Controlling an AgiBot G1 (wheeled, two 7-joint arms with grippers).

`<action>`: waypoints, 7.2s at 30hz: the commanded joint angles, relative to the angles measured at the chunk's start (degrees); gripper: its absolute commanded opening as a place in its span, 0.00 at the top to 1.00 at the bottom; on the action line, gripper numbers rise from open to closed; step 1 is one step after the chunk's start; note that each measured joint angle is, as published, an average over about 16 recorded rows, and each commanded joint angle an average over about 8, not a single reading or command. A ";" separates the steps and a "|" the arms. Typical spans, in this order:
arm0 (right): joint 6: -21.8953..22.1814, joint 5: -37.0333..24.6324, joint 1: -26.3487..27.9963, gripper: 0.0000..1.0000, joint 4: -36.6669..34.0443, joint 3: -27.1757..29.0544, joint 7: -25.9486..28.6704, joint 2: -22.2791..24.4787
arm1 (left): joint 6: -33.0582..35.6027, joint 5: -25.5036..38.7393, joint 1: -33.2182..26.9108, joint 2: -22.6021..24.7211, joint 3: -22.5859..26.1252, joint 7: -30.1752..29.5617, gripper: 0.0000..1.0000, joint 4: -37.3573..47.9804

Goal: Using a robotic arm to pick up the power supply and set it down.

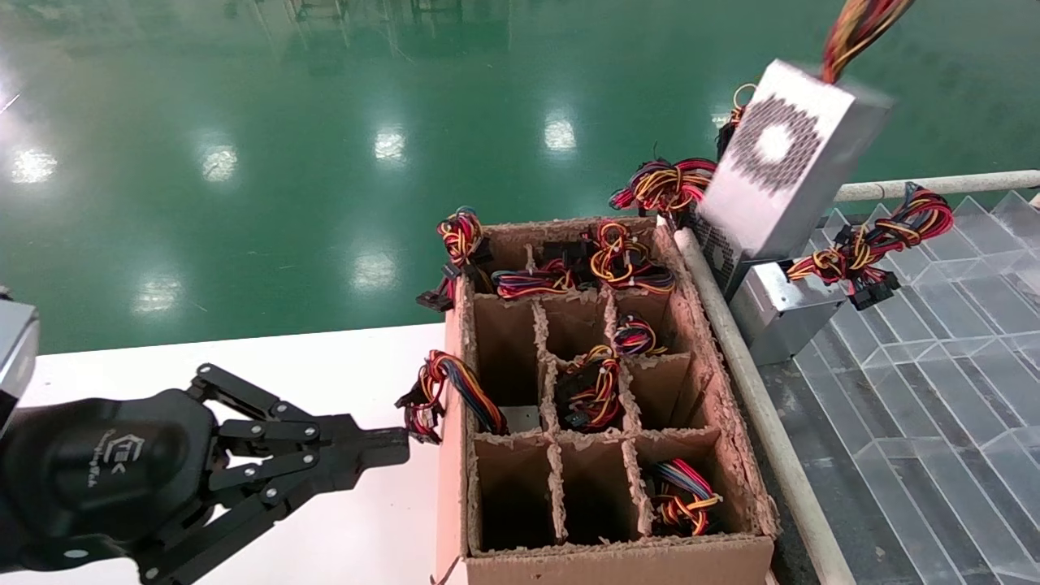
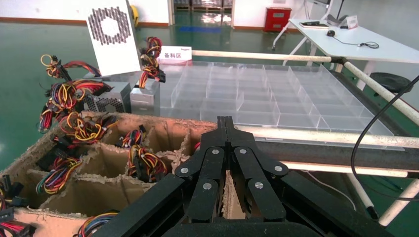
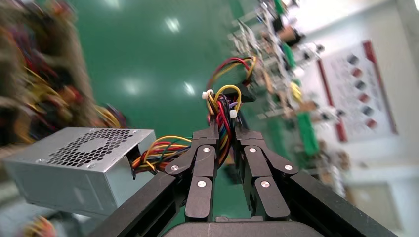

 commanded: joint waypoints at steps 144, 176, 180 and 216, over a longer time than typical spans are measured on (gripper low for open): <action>6.18 10.18 -22.41 0.00 -10.20 1.08 -2.47 -4.68 | -0.07 -0.12 -0.04 -0.07 0.17 0.08 0.30 0.00; -2.69 36.57 -44.79 0.00 5.35 6.03 8.72 -0.90 | -0.09 -0.14 -0.05 -0.08 0.21 0.10 0.00 0.00; -3.79 39.85 -47.57 0.00 7.28 6.65 10.10 -0.43 | -0.09 -0.14 -0.05 -0.08 0.21 0.10 0.00 0.00; -6.68 48.47 -54.88 0.00 12.33 8.31 13.69 0.84 | -0.11 -0.17 -0.04 -0.10 0.22 0.11 0.00 0.01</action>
